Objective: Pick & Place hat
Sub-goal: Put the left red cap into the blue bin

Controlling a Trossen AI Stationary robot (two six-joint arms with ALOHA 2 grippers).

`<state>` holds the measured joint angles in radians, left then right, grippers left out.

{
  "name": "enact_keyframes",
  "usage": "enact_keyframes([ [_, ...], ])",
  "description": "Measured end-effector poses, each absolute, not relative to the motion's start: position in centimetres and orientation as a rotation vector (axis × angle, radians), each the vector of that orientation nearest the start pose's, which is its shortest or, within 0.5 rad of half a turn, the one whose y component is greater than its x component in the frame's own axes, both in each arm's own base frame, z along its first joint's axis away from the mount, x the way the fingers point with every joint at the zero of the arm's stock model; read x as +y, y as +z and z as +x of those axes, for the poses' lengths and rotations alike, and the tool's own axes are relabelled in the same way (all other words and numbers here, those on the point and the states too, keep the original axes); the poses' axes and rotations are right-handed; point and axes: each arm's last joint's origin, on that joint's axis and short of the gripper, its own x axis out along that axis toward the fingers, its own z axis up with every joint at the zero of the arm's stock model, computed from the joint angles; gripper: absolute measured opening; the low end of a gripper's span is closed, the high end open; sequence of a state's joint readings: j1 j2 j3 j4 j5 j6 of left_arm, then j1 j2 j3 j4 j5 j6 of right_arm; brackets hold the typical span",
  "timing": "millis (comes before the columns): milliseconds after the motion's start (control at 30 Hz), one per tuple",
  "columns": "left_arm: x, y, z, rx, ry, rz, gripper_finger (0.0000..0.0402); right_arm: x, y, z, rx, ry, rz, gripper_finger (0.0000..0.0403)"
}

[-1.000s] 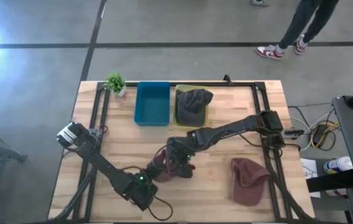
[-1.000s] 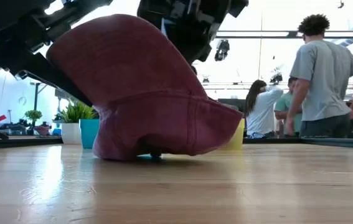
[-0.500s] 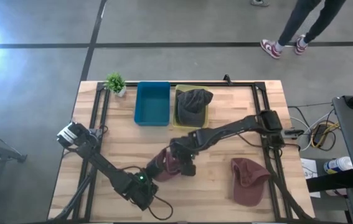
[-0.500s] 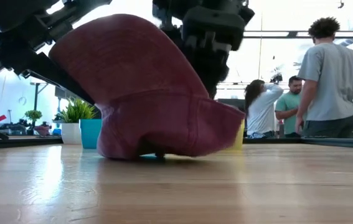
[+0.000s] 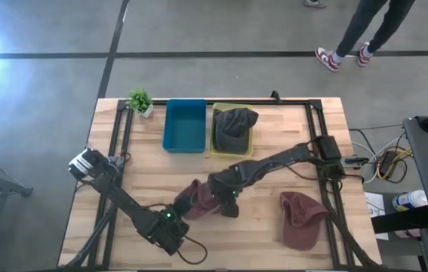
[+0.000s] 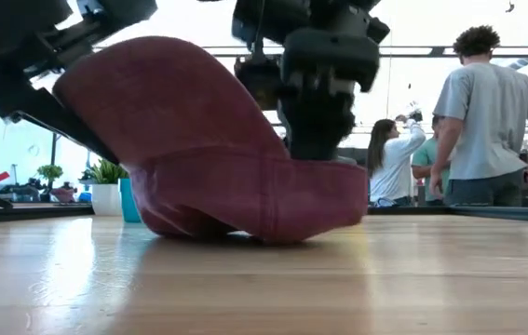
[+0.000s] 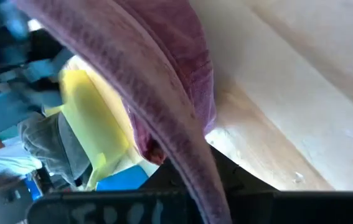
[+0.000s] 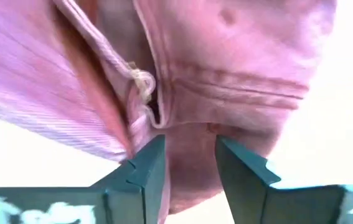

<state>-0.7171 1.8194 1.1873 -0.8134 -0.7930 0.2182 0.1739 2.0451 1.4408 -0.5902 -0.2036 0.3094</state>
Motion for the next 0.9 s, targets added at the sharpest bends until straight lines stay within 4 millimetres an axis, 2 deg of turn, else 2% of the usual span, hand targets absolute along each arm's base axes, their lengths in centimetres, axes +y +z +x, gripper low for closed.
enact_keyframes([
  [233,-19.3,17.6,25.4,1.132,0.026,1.213,0.0015,5.6,20.5,39.5,1.139,0.128,0.261,0.0148],
  [367,-19.3,17.7,25.6,1.098,0.066,1.251,0.0016,3.5,21.8,40.3,0.997,0.076,0.291,0.0146],
  [500,-19.4,17.9,25.8,1.081,0.070,1.259,0.0016,1.2,19.2,42.0,0.971,0.003,0.381,0.0138],
  [600,-19.5,18.0,25.8,1.077,0.065,1.268,0.0016,0.2,16.9,42.9,0.986,0.040,0.486,0.0131],
  [767,-19.4,18.2,25.7,1.064,0.100,1.365,0.0016,1.2,13.4,43.3,1.094,0.108,0.531,0.0122],
  [833,-19.4,18.4,25.7,1.070,0.107,1.363,0.0016,1.6,13.2,43.2,1.103,0.119,0.527,0.0121],
  [900,-19.4,18.7,25.7,1.071,0.118,1.354,0.0016,1.7,13.8,43.2,1.089,0.129,0.521,0.0121],
])
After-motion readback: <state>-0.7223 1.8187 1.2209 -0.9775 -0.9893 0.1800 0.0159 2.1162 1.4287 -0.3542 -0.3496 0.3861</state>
